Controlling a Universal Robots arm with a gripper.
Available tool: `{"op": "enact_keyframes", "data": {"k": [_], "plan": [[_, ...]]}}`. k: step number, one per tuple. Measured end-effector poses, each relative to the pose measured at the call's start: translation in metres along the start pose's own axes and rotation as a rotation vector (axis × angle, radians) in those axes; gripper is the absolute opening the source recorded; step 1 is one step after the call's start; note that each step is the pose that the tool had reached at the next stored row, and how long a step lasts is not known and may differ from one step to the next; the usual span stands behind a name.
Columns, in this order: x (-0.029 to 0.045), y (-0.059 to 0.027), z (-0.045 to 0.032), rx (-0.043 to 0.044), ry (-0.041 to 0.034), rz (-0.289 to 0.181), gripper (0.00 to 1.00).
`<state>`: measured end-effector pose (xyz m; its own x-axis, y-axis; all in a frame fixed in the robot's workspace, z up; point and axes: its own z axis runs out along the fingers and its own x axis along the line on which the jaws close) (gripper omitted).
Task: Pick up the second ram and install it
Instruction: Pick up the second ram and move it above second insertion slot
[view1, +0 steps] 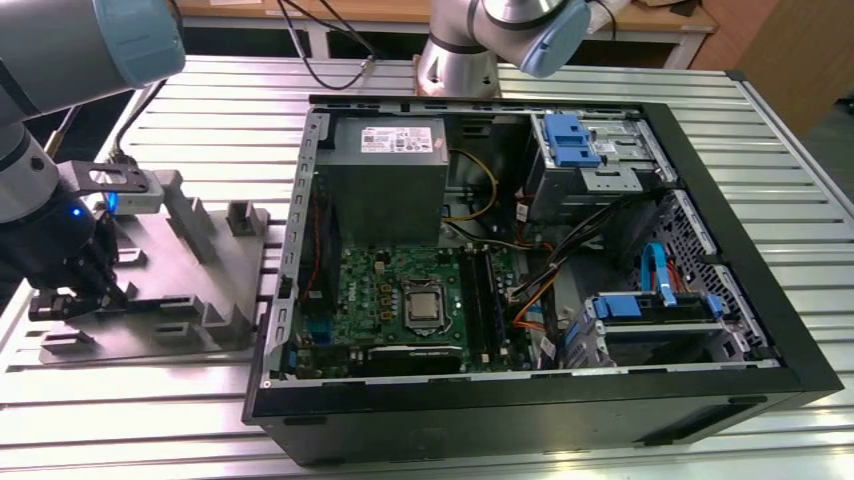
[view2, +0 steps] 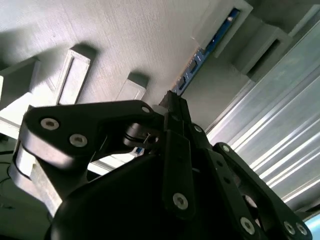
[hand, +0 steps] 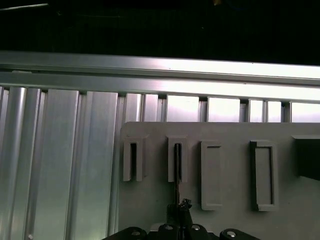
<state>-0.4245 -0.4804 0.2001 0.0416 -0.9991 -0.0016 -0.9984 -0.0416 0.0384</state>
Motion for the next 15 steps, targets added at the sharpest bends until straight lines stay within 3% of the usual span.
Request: {"op": "enact_keyframes", "data": {"k": [15], "plan": [[0.0000, 0.0000, 0.0006, 0.0000, -0.0009, 0.022, 0.12]]}}
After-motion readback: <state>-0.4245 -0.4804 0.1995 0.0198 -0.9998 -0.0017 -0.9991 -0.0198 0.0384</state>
